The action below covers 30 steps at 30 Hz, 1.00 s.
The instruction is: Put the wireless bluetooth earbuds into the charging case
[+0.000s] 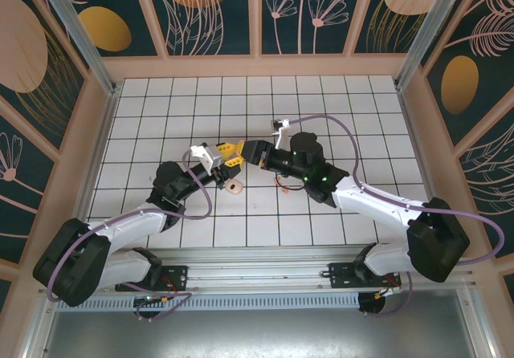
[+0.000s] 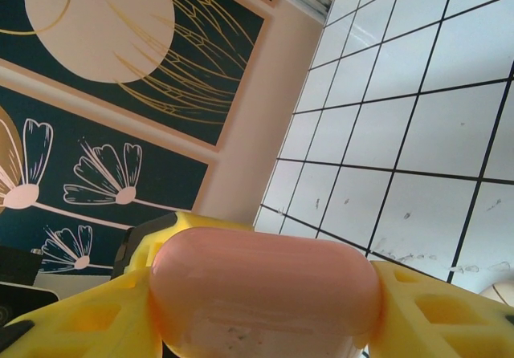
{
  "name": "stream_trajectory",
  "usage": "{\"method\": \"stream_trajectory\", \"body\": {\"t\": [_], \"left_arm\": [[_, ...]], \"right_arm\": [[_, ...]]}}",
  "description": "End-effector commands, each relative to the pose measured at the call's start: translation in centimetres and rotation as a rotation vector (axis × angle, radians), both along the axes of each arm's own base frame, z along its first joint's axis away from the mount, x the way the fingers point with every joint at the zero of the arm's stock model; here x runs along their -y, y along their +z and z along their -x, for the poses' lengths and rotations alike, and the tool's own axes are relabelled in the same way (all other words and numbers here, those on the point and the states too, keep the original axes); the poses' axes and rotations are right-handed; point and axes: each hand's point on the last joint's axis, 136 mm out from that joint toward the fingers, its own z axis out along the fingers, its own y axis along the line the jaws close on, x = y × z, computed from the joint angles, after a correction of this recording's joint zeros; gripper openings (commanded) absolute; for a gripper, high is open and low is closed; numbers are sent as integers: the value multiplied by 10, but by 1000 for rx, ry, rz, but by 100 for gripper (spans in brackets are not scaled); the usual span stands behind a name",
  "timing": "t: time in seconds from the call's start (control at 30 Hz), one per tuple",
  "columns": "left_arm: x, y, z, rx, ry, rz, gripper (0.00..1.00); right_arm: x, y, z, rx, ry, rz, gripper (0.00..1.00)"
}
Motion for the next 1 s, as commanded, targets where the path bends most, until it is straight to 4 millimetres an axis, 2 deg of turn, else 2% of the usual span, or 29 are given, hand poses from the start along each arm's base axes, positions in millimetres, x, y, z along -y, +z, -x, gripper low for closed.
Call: {"method": "stream_trajectory", "body": {"t": [0.0, 0.2, 0.4, 0.5, 0.63, 0.7, 0.87, 0.97], "left_arm": [[2, 18, 1, 39, -17, 28, 40], [8, 14, -2, 17, -35, 15, 36], [14, 7, -1, -13, -73, -14, 19], [15, 4, -2, -26, -77, -27, 14], [14, 7, 0, -25, -79, -11, 12], [14, 11, 2, -33, -86, 10, 11], [16, 29, 10, -25, -146, 80, 10], [21, 37, 16, -18, -205, 111, 11]], "right_arm": [[-5, 18, 4, 50, 16, -34, 57], [-6, 18, 6, 51, 24, -32, 57], [-2, 16, 7, 56, 12, -25, 57], [3, 19, 5, 94, -8, -4, 64], [23, 34, -2, 212, -60, 46, 81], [37, 46, -4, 287, -77, 54, 85], [63, 76, -3, 499, -13, 53, 85], [69, 88, 9, 668, 91, 97, 79]]}}
